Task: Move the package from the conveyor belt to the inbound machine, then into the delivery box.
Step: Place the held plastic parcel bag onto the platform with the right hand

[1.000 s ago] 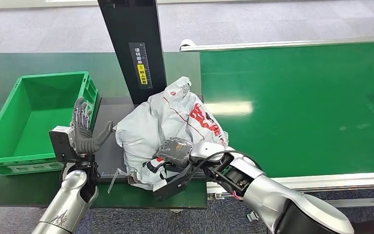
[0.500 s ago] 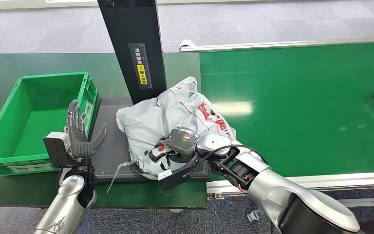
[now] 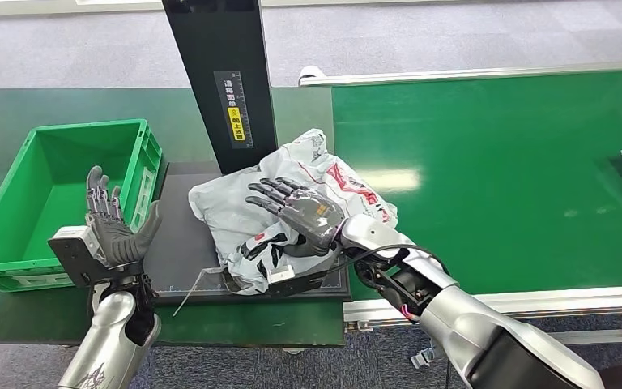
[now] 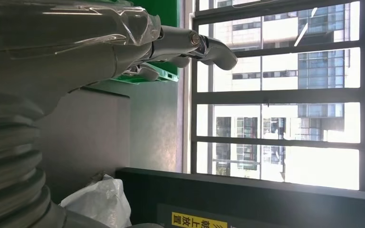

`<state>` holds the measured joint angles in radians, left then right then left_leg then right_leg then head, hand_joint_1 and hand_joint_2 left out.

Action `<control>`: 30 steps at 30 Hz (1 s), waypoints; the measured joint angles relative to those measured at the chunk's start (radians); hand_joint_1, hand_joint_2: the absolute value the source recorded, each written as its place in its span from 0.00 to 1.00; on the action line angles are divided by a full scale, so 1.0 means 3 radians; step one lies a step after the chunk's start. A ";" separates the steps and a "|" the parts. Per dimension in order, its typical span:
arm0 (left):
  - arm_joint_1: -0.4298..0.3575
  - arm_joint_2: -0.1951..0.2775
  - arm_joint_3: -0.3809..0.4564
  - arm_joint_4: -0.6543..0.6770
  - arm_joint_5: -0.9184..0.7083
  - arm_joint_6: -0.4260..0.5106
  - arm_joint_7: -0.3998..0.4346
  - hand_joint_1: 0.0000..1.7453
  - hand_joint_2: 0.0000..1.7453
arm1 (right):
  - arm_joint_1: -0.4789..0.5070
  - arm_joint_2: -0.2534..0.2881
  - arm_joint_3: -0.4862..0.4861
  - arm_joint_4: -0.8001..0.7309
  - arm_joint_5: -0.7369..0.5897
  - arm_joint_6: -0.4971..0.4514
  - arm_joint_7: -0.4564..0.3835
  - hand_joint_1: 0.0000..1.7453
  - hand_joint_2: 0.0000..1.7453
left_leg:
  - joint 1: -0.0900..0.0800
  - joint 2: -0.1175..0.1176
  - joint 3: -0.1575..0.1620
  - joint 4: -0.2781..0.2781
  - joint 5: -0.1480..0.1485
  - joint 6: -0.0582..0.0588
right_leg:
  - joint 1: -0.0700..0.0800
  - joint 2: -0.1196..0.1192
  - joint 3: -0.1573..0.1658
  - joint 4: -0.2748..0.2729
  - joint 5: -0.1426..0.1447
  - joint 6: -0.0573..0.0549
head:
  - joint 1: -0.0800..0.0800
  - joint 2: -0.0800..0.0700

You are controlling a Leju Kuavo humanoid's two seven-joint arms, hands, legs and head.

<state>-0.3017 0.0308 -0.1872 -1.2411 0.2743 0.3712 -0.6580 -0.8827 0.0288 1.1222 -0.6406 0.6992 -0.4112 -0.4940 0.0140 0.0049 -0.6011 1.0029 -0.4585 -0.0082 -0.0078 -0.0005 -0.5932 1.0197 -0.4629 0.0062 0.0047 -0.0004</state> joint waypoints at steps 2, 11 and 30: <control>0.0003 -0.0004 0.0002 -0.0006 0.0006 0.0008 -0.0004 0.00 1.00 | 0.0008 -0.0003 -0.0017 -0.0007 -0.0004 -0.0016 -0.0005 0.00 1.00 | 0.0000 0.0000 0.0000 0.0000 0.0000 0.0000 | 0.0000 0.0000 0.0000 0.0000 0.0000 0.0000 | 0.0000 0.0000; 0.0039 -0.0078 0.0106 -0.0163 0.0059 0.0309 -0.0130 0.00 1.00 | 0.0221 0.0103 -0.0483 -0.0250 -0.0180 -0.0398 -0.0142 0.00 1.00 | 0.0000 0.0000 -0.0002 0.0000 0.0000 0.0000 | 0.0000 0.0000 -0.0002 0.0000 -0.0001 0.0000 | 0.0000 0.0000; -0.0003 -0.0306 -0.0358 -0.0068 -0.0717 -0.0031 0.0375 0.00 1.00 | 0.0755 0.0263 -0.2229 -0.0729 -0.3406 0.1901 0.0254 0.00 1.00 | -0.0002 0.0000 -0.0004 0.0000 0.0000 0.0000 | -0.0003 0.0000 -0.0005 0.0000 0.0000 0.0001 | 0.0000 0.0000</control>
<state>-0.3026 -0.0611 -0.2947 -1.2615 0.0592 0.3618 -0.5454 -0.6562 0.1078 0.4536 -0.8594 -0.3224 0.1590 -0.4177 0.0133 0.0050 -0.6024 1.0029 -0.4586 -0.0081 -0.0086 -0.0004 -0.5947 1.0197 -0.4629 0.0064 0.0048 -0.0003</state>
